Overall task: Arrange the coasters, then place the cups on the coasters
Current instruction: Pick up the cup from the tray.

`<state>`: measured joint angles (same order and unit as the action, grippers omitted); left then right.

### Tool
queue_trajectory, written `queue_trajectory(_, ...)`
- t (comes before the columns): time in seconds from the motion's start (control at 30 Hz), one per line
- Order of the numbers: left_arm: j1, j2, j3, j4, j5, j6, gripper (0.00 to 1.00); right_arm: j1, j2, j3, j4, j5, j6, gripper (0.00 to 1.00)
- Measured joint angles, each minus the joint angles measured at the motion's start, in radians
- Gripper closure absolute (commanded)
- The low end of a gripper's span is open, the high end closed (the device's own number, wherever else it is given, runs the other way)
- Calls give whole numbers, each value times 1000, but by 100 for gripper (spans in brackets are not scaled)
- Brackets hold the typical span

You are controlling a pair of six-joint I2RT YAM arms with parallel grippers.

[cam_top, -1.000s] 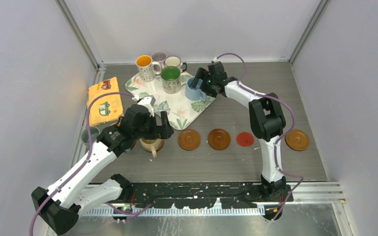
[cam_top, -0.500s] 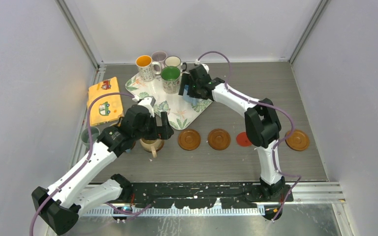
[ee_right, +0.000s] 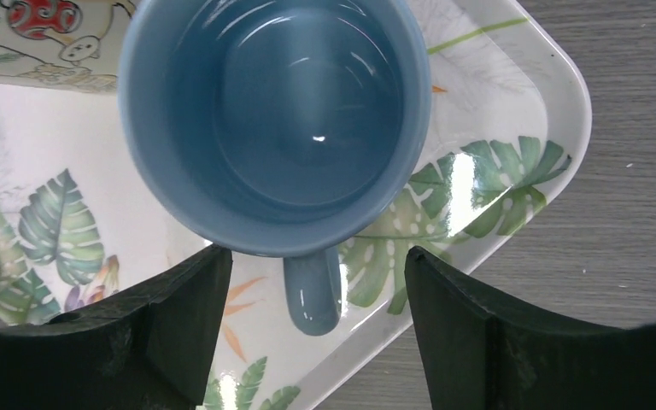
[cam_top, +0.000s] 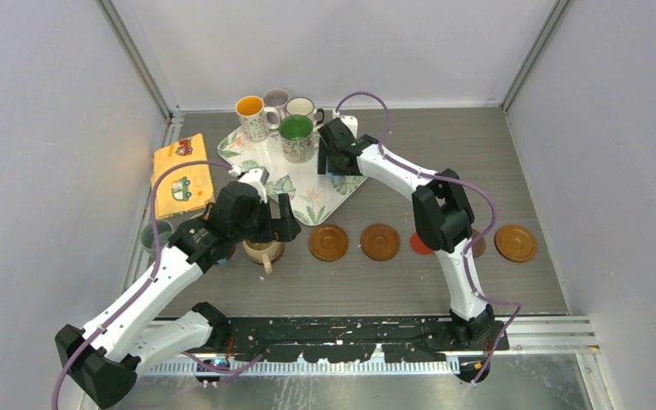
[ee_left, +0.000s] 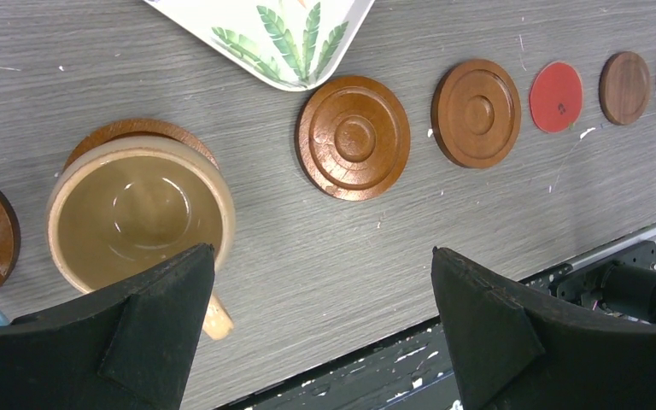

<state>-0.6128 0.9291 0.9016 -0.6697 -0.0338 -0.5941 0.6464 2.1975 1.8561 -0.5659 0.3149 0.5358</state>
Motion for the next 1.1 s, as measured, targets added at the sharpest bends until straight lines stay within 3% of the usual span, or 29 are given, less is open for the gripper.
queue_trajectory(0.67, 4, 1, 0, -2, -19, 0, 0, 21, 40, -18, 51, 53, -58, 63)
queue_trajectory(0.93, 4, 7, 0, -10, -31, -1, 0, 22, 40, -23, 64, 66, -69, 98)
queue_trajectory(1.1, 5, 7, 0, -24, -43, -3, 0, 23, 40, -24, 65, 66, -71, 99)
